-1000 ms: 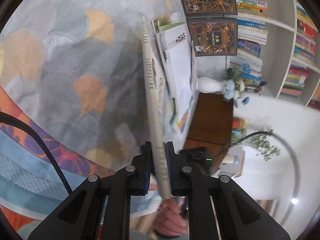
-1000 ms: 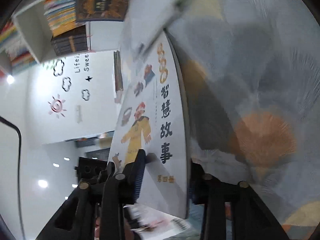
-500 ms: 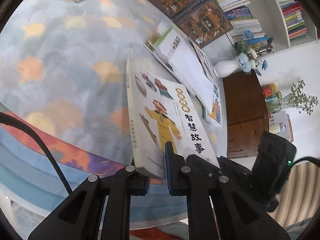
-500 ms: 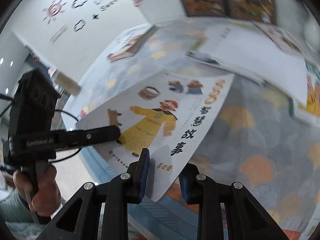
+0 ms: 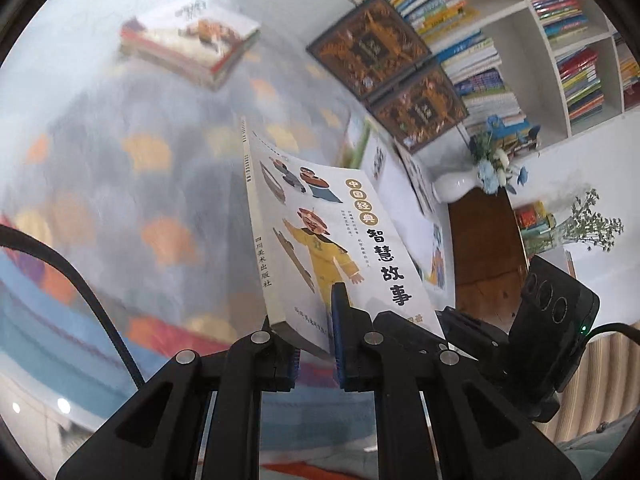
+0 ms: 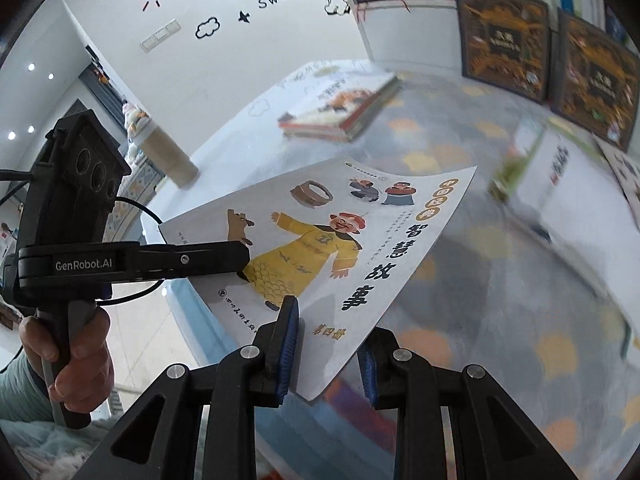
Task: Organize books
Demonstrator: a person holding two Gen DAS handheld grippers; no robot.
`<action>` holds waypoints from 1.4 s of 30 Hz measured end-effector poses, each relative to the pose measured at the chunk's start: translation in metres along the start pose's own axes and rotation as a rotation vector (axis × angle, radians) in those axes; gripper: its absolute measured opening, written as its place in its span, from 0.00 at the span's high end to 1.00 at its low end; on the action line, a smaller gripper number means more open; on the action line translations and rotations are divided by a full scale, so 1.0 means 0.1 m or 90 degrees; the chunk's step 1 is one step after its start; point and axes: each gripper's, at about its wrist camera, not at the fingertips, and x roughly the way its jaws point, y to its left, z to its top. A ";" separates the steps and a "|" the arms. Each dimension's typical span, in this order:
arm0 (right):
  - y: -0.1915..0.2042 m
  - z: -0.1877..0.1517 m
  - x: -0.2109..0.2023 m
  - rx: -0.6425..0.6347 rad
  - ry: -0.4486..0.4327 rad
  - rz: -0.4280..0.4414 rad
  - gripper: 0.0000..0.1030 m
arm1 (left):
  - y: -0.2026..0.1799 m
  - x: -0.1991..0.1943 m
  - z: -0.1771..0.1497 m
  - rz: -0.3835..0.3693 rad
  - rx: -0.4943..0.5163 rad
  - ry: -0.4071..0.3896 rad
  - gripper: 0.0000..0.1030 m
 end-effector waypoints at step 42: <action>-0.25 2.73 2.37 0.160 0.031 -0.055 0.73 | 1.98 0.68 3.01 0.001 -0.032 0.016 0.81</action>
